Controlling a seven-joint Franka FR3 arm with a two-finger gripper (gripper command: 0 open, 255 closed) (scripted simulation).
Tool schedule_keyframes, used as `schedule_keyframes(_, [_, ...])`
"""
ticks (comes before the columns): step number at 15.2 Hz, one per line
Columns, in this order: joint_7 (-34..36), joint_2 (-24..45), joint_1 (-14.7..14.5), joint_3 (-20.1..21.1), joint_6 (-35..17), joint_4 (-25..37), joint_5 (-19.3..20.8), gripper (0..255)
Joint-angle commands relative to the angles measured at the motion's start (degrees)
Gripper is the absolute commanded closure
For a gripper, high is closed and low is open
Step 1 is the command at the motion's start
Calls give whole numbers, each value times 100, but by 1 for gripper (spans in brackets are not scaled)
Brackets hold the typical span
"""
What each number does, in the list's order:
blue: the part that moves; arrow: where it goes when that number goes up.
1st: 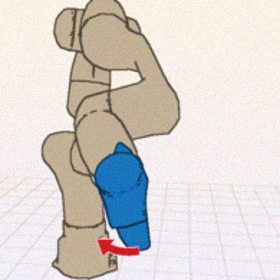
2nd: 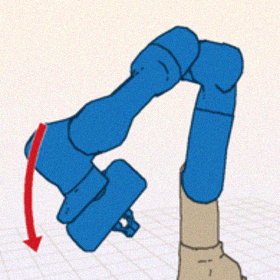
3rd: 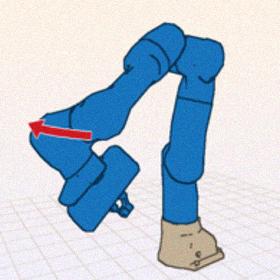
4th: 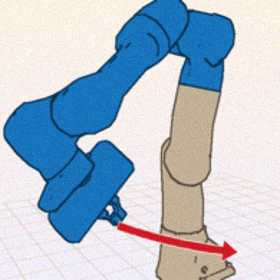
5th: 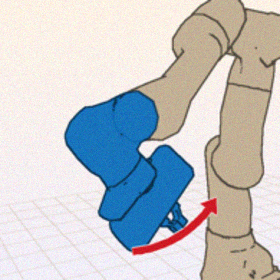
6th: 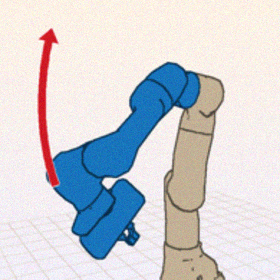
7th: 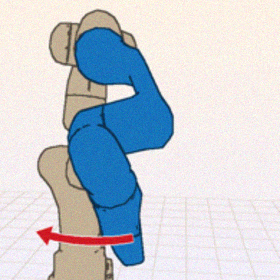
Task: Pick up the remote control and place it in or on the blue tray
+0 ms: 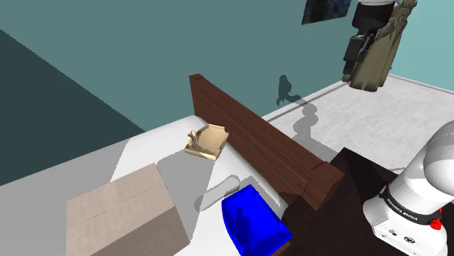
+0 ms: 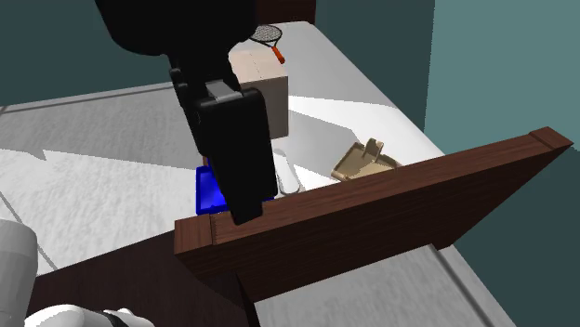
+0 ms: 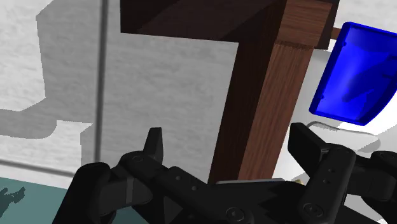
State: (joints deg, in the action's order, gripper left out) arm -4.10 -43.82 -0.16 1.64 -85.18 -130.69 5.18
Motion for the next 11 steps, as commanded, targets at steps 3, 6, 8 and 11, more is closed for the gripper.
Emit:
schedule_keyframes(3, [-155, 205, -109, 3, -376, -162, -14, 0])
schedule_keyframes(6, [-386, 555, -271, 16, -936, -358, -36, 0])
schedule_keyframes(8, [-539, 814, -378, 30, -1304, -458, -51, 0])
schedule_keyframes(11, [-769, 1237, -530, 64, -1846, -563, -75, 0])
